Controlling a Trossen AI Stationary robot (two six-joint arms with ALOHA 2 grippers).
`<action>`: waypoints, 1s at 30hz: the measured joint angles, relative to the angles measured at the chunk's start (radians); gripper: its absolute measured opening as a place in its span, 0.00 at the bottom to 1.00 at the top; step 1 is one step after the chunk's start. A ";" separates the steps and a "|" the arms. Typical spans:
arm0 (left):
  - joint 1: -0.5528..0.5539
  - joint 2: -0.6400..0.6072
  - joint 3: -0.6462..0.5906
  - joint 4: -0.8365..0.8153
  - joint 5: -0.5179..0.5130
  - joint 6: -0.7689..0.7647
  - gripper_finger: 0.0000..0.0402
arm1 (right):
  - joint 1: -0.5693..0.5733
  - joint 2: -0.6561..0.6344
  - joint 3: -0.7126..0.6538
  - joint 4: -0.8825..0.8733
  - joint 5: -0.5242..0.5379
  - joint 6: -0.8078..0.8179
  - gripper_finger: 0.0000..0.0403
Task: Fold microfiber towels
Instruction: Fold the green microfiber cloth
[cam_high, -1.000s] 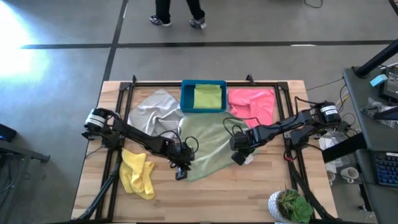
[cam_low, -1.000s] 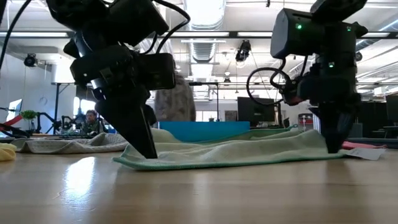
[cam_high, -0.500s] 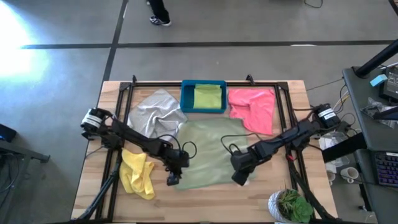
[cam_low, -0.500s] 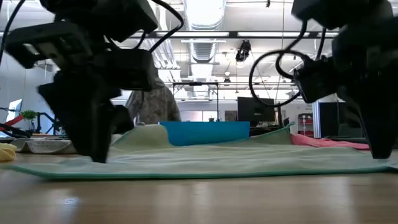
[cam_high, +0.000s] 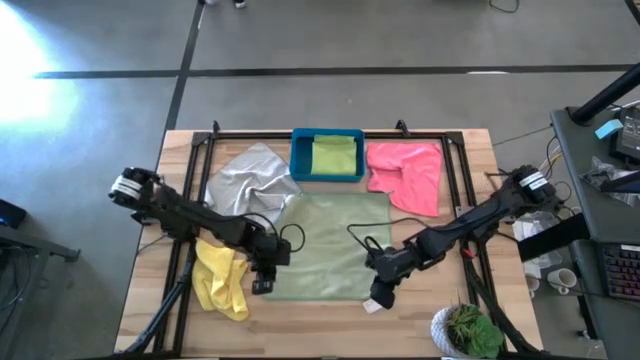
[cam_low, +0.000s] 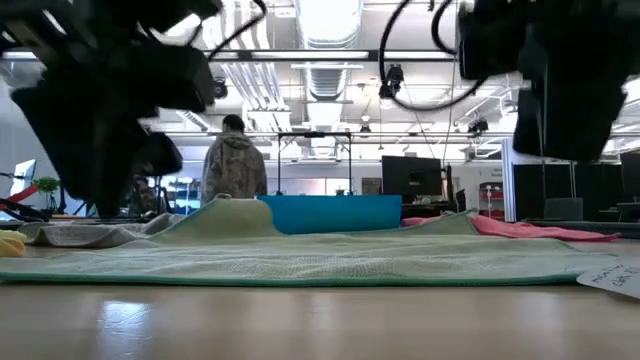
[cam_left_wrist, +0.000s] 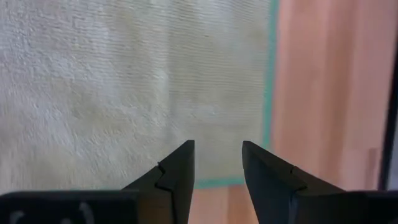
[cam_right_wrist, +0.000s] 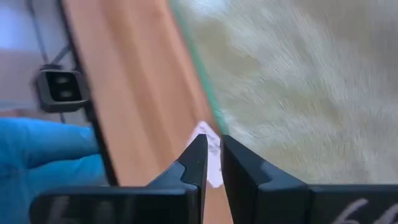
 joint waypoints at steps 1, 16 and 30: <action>-0.011 -0.020 0.000 -0.010 -0.001 0.000 0.29 | 0.004 -0.016 0.001 -0.002 0.006 -0.015 0.09; -0.275 -0.083 0.106 -0.136 -0.341 0.000 0.29 | 0.114 -0.222 0.007 -0.209 0.069 -0.211 0.09; -0.342 0.058 0.109 -0.126 -0.338 -0.078 0.29 | 0.158 -0.113 0.013 -0.300 0.032 -0.149 0.21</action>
